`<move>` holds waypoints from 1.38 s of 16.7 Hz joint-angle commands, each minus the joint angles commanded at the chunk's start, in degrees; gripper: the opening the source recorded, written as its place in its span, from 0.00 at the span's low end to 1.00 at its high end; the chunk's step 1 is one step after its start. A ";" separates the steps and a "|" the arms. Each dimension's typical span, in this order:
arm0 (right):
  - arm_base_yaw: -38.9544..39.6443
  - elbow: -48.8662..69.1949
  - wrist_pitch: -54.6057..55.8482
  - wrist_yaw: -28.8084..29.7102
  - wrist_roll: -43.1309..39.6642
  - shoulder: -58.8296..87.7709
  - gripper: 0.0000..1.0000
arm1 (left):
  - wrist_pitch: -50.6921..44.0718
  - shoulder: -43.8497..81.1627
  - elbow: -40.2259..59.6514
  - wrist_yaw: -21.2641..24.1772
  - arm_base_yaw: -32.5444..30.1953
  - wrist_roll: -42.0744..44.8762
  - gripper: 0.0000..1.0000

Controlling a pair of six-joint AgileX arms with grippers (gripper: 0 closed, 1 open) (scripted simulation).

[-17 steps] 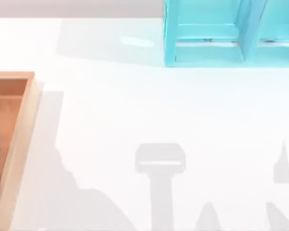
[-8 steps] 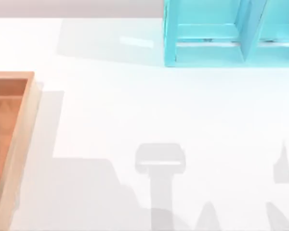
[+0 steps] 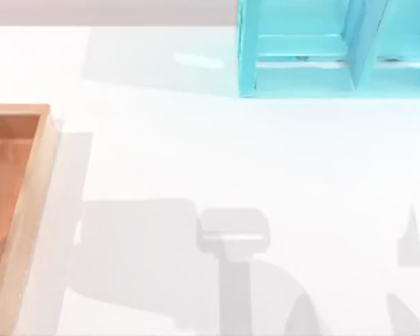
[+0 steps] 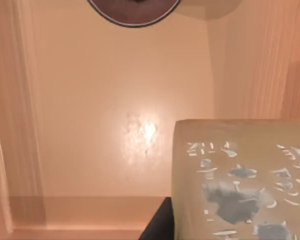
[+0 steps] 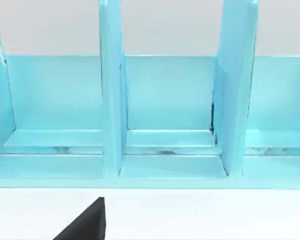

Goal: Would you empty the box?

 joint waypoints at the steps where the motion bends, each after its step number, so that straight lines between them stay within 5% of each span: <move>1: 0.00 0.00 0.00 0.00 0.00 0.00 1.00 | -0.12 3.00 3.07 0.01 -2.72 -2.66 0.00; 12: 0.00 0.00 0.00 0.00 0.00 0.00 1.00 | 1.01 39.30 38.71 0.10 -37.81 -37.19 0.00; 23: 0.00 0.00 0.00 0.00 0.00 0.00 1.00 | 6.79 41.31 35.30 0.14 -39.31 -38.66 0.00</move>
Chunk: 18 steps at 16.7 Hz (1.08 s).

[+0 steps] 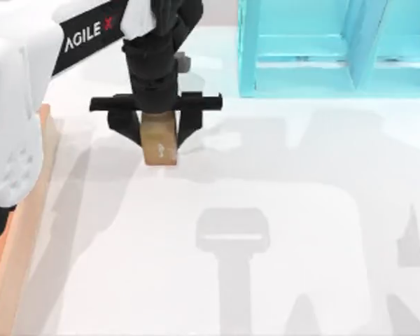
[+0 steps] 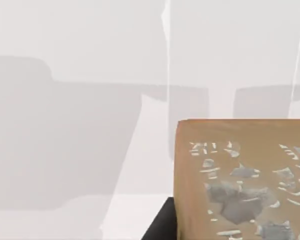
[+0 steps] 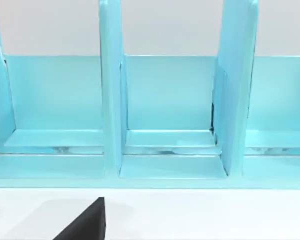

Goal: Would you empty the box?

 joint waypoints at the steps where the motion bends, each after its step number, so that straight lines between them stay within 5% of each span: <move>1: 0.00 0.00 0.00 0.00 0.00 0.00 1.00 | 1.68 0.19 -1.37 -0.01 -0.02 -0.01 0.00; 7: 0.00 0.00 0.00 0.00 0.00 0.00 1.00 | 3.93 0.54 -3.52 -0.04 -0.03 -0.05 0.00; 18: 0.00 0.00 0.00 0.00 0.00 0.00 1.00 | 3.93 0.54 -3.52 -0.04 -0.03 -0.05 0.83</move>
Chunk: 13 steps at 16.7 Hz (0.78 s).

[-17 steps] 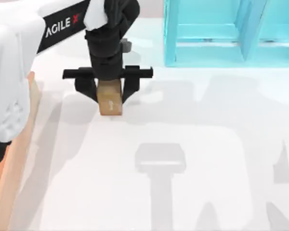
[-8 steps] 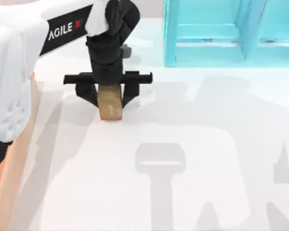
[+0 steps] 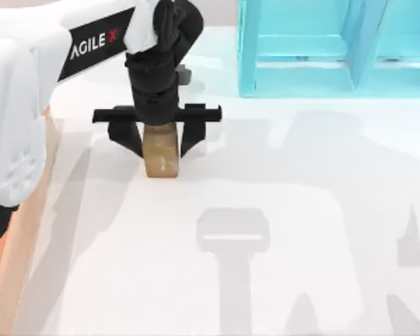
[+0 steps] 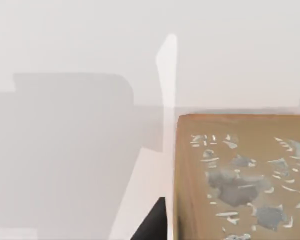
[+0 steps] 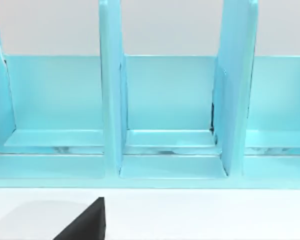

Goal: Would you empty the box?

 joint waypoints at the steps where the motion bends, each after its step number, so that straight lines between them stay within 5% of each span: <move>1: 0.00 0.00 0.00 0.00 0.00 0.00 1.00 | 0.00 0.00 0.00 0.00 0.00 0.00 0.90; 3: 0.00 0.00 0.00 0.00 0.00 0.00 1.00 | 0.00 0.00 0.00 0.00 0.00 0.00 1.00; 13: 0.00 0.00 0.00 0.00 0.00 0.00 1.00 | -0.95 0.09 0.95 -0.02 0.05 -0.07 1.00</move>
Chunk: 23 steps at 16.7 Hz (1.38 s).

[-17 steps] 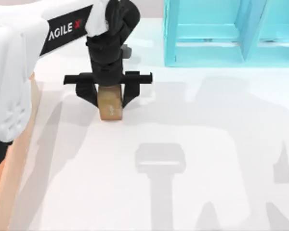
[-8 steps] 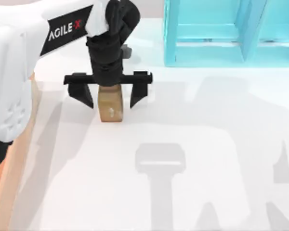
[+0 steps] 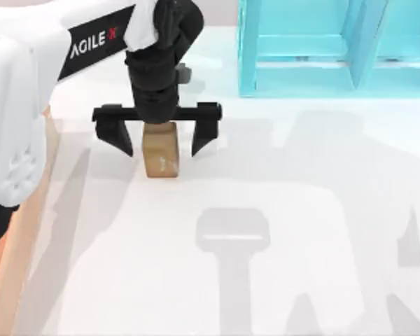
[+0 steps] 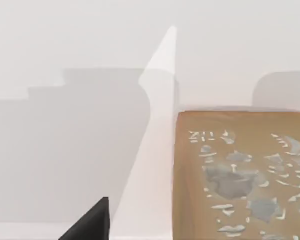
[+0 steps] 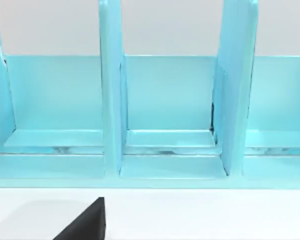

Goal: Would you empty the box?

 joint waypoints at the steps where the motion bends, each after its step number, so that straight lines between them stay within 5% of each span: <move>1: 0.00 0.00 0.00 0.00 0.00 0.00 1.00 | -1.37 0.11 1.37 -0.01 0.00 -0.05 1.00; 8: 0.00 0.00 0.00 0.00 0.00 0.00 1.00 | -16.49 0.09 16.60 0.02 -0.14 -0.03 1.00; 15: 0.00 0.00 0.00 0.00 0.00 0.00 1.00 | -17.02 -0.65 16.46 0.03 0.78 0.79 1.00; 19: 0.00 0.00 0.00 0.00 0.00 0.00 1.00 | -15.66 -6.79 8.49 0.04 9.34 9.25 1.00; 23: 0.00 0.00 0.00 0.00 0.00 0.00 1.00 | -13.35 -16.52 -4.37 -0.10 24.56 25.07 1.00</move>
